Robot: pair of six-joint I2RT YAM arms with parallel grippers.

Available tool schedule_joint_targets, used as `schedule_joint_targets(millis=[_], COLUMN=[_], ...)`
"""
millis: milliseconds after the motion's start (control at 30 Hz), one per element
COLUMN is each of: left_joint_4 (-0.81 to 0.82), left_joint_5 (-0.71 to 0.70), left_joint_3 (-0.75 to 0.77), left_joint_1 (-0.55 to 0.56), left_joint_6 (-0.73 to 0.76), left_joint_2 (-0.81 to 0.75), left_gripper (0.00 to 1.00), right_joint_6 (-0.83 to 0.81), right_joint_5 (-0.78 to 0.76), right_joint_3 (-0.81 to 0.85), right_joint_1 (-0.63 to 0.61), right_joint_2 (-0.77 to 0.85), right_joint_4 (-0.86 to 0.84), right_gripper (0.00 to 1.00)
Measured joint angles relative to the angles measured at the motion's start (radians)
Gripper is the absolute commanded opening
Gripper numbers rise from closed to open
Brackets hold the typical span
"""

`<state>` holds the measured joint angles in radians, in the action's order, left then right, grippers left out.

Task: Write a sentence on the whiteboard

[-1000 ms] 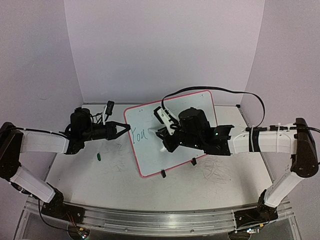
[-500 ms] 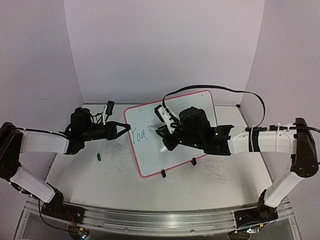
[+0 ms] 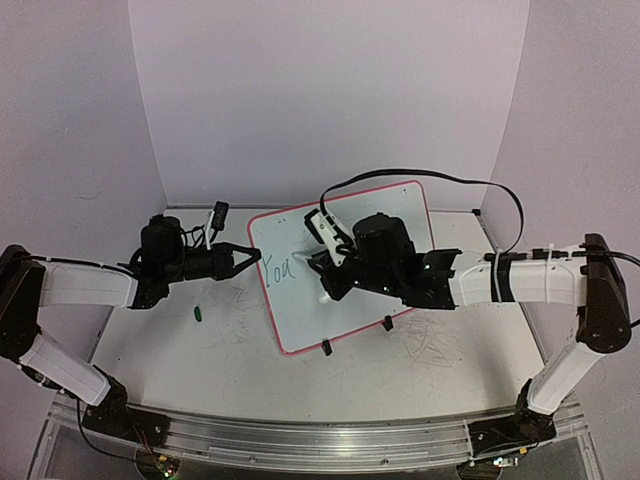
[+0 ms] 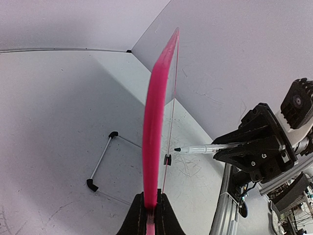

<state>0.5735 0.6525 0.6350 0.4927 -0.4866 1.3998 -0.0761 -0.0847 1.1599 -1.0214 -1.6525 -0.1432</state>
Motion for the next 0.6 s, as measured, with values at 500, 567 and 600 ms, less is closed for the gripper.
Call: schedule_joint_targets(millis=[500,567,600], left_joint_4=[-0.009,-0.009,-0.009], left_joint_5=[-0.001,-0.002,-0.002], left_joint_3=[0.000,0.000,0.000], left_joint_1=[0.000,0.000,0.000], left_joint_6=[0.008,0.008,0.008], left_joint_2=[-0.008,-0.008,-0.008], left_gripper=[0.00,0.00,0.00], right_joint_6=[0.018,0.023,0.025], right_joint_5=[-0.029,-0.031,-0.031], right_joint_3=[0.025,0.025,0.025], right_joint_1=[0.000,0.000,0.000], right_joint_2=[-0.030,-0.030,-0.030], right_joint_4=[0.004,0.008,0.010], right_gripper=[0.00,0.00,0.00])
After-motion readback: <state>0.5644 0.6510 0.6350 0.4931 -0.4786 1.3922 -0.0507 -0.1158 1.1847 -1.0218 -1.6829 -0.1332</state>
